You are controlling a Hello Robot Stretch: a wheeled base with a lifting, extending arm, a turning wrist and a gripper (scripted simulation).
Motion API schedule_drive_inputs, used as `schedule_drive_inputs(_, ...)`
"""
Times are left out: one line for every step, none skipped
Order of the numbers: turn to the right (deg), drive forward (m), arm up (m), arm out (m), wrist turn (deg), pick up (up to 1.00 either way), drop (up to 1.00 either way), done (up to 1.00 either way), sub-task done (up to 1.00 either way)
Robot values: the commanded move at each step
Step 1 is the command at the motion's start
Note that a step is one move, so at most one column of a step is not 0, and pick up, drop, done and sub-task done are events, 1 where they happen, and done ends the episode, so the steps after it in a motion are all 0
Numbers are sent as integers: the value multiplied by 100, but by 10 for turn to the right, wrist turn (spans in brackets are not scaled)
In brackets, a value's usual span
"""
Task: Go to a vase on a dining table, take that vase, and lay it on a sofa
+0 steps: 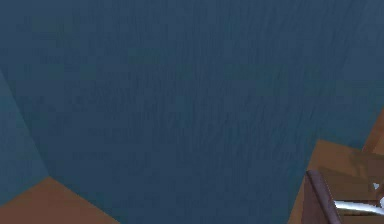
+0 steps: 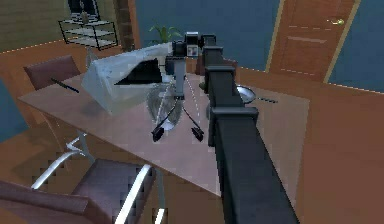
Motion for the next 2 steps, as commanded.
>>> schedule_drive_inputs(0,0,0,0,450,0,0,0,0)
schedule_drive_inputs(0,0,0,0,450,0,0,0,0)
